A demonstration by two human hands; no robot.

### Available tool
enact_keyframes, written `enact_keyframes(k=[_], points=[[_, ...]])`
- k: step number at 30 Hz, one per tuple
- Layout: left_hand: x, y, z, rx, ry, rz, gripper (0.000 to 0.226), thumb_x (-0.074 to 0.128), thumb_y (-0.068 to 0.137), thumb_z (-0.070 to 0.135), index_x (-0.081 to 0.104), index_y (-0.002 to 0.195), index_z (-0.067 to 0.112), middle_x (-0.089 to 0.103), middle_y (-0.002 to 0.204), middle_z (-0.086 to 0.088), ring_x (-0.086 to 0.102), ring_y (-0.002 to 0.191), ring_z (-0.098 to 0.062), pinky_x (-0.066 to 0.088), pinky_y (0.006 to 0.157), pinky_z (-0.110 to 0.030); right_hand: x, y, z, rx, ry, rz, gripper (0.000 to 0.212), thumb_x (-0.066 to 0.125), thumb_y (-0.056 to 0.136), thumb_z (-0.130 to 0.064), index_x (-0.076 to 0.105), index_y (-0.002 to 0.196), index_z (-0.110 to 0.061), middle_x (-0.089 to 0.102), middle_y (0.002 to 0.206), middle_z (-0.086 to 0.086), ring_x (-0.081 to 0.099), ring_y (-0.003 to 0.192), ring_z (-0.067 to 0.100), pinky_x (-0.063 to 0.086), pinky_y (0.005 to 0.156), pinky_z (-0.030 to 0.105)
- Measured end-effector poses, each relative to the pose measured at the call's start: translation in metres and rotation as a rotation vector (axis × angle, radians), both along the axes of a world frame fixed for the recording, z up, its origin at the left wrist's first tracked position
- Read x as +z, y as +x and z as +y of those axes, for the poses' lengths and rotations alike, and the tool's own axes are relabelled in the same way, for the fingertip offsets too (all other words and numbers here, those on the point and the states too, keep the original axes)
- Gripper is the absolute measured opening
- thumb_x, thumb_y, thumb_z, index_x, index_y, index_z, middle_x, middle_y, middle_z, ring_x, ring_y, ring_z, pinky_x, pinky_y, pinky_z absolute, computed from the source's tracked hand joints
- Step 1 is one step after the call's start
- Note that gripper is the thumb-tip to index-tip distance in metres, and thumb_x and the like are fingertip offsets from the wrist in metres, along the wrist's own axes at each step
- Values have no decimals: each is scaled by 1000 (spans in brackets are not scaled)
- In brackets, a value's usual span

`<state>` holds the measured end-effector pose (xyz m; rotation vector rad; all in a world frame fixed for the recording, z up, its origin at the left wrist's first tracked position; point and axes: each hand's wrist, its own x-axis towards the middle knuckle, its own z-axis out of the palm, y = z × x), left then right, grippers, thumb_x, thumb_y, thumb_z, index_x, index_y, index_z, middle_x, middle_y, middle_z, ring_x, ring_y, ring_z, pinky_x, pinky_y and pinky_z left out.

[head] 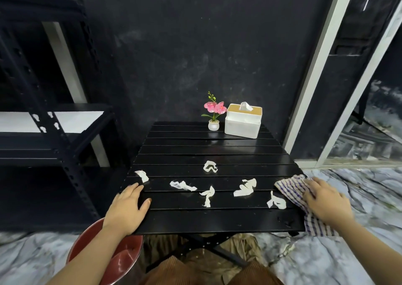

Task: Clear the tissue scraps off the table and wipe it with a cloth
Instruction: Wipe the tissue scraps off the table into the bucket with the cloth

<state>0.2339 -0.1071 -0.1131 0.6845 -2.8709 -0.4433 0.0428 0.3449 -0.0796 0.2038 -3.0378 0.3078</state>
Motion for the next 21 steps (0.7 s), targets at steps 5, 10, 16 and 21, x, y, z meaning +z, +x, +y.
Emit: enact_keyframes(k=[5,10,16,21], points=[[-3,1,-1,-1,-3,38,58,40,94,44,31,144,18,27,154,1,21,143,-16,15,118,-36,-10,-17,12,186,37,-129,45,40,95,-36,34,139,-33,26,154,-5,24,142,19,22,116,41],[-5,2,1,4,-14,48,58,39,94,45,29,145,18,26,155,2,20,143,-15,14,119,-34,-19,-10,3,227,-63,-159,49,42,95,-35,33,142,-25,22,156,0,23,143,19,21,115,35],[-5,2,3,7,-10,56,57,38,94,44,29,145,19,26,155,1,19,143,-15,12,119,-34,-20,0,-17,205,-113,-116,50,45,94,-28,34,141,-17,23,155,5,24,143,20,20,116,34],[-4,2,3,6,-1,53,58,38,94,45,28,145,18,25,155,1,17,144,-15,12,119,-35,-22,9,-47,211,-122,-102,49,38,96,-26,31,143,-12,19,156,9,17,145,19,16,118,33]])
